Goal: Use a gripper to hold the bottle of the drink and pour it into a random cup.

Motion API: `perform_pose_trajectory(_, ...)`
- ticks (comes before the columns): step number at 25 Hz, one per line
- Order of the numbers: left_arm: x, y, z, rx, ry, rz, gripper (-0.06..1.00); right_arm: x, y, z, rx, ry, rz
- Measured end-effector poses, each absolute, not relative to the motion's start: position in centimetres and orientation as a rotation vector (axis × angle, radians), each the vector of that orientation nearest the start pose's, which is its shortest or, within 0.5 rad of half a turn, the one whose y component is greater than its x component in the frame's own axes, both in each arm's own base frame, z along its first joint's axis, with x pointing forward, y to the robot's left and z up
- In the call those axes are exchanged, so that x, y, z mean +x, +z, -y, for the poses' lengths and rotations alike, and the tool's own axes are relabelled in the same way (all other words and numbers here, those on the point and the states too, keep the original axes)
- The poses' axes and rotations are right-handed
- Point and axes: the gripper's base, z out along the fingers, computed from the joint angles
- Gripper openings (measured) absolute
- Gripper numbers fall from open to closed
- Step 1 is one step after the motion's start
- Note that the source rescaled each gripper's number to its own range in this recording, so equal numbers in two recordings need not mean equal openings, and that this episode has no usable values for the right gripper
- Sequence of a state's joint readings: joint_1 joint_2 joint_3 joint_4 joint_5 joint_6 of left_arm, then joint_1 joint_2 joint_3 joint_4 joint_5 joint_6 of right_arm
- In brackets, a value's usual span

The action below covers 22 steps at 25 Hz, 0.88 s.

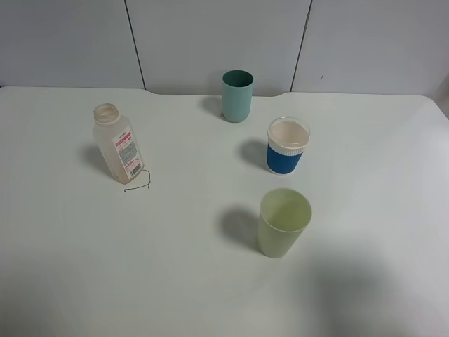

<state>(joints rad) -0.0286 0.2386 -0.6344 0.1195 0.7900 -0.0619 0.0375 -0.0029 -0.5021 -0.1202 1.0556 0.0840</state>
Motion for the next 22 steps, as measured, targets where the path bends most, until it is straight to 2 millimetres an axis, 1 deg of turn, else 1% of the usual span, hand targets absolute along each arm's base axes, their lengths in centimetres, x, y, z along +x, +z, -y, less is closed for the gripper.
perform_pose_trajectory(9,2.0,33.0,-0.8,-0.049,0.088,-1.908,1.0,-0.5,27.9,1.0,0.053,-0.067,-2.028)
perform_pose_trajectory(18,-0.9,32.0,-0.7,-0.066,0.067,-1.912,1.0,-0.5,27.9,1.0,0.053,-0.067,-2.028)
perform_pose_trajectory(22,-1.8,31.3,-0.8,-0.069,0.068,-1.898,1.0,-0.5,27.9,1.0,0.053,-0.067,-2.028)
